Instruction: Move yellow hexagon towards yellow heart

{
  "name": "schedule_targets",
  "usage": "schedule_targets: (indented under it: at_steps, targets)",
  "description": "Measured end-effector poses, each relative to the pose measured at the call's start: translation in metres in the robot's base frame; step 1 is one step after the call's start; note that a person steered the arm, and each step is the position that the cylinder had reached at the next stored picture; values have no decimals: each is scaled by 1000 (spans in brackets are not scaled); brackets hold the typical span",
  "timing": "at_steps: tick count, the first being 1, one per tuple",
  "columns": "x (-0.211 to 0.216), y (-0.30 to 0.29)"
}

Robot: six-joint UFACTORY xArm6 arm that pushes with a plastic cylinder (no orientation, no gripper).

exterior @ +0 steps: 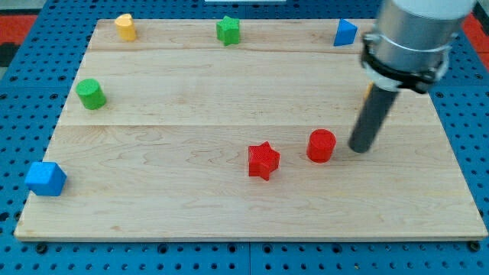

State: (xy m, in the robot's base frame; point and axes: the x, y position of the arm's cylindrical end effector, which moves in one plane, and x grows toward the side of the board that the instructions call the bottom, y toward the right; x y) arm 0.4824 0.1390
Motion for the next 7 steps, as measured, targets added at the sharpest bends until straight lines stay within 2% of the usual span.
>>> schedule_targets:
  at_steps: [1, 2, 3, 4, 6, 7]
  targets:
    - [6, -69]
    - [6, -53]
    - [-13, 54]
    - [-51, 126]
    - [-104, 67]
    - [-129, 107]
